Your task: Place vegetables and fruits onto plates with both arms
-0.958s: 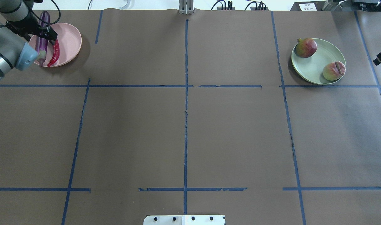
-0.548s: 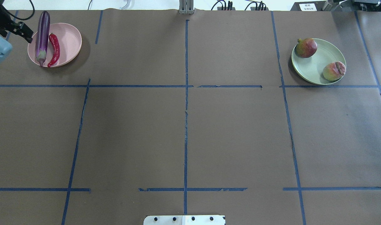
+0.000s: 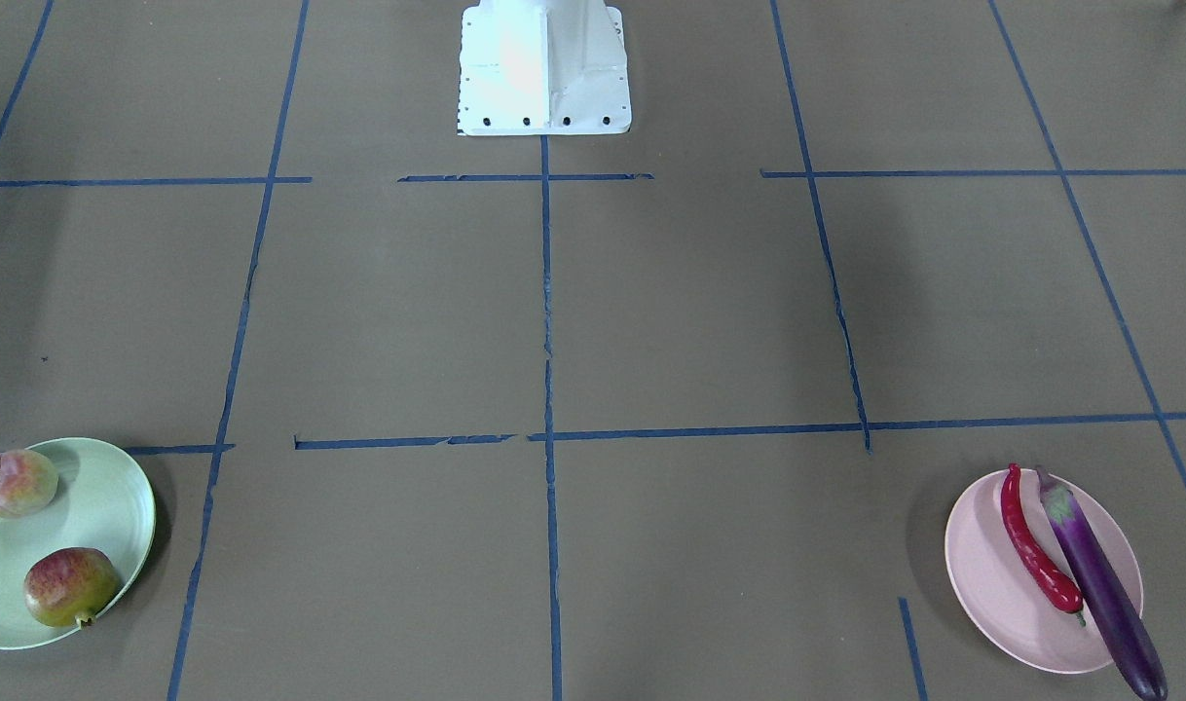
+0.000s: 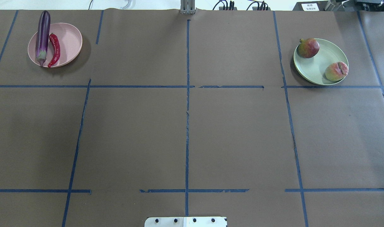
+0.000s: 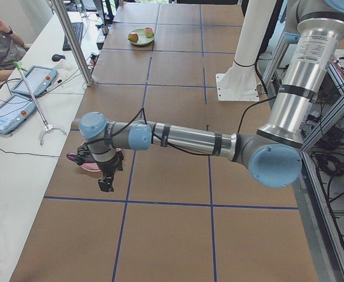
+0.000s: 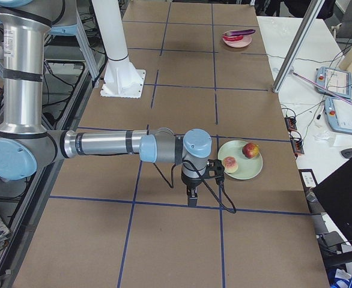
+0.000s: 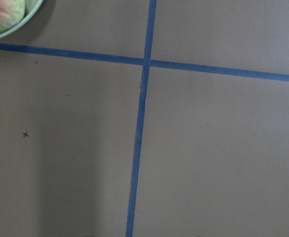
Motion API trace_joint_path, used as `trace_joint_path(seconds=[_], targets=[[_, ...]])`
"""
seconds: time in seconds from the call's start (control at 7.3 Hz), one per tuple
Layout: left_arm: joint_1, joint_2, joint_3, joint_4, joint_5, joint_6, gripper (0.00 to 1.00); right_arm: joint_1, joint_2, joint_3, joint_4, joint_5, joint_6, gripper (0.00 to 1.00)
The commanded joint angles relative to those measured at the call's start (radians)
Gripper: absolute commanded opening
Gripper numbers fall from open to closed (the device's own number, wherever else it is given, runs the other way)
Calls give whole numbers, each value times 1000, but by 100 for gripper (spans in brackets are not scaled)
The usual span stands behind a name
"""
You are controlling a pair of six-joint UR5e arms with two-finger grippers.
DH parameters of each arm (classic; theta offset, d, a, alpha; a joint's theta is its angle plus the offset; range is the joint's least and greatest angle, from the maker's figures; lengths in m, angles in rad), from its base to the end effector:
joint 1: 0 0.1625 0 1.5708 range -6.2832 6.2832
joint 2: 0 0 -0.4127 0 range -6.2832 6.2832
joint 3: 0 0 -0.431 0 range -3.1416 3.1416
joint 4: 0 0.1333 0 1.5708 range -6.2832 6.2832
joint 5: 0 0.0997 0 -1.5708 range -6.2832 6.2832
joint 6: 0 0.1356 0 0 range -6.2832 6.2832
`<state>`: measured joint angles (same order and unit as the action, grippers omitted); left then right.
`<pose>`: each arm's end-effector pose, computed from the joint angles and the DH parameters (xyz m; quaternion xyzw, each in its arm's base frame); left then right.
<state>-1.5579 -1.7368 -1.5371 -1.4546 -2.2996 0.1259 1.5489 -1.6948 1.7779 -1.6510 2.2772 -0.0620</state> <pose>-0.0353 -0.5972 0.6122 0.0276 0.3554 0.0677 0.9319 0.0348 -0.4793 0.6391 0.0083 -0.3458 -0.0398 0.9374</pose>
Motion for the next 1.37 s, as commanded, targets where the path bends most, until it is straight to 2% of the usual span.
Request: trace_joint_path(seconds=[0.0, 0.14, 1.23], targets=[[-36, 265, -226, 2, -14, 0, 100, 0, -17, 6, 7, 30, 8, 100], [-34, 307, -225, -4, -23, -2, 100, -1, -17, 6, 7, 37, 8, 100], [-27, 306, -216, -4, -14, 3, 100, -1, -19, 5, 7, 38, 1, 100]])
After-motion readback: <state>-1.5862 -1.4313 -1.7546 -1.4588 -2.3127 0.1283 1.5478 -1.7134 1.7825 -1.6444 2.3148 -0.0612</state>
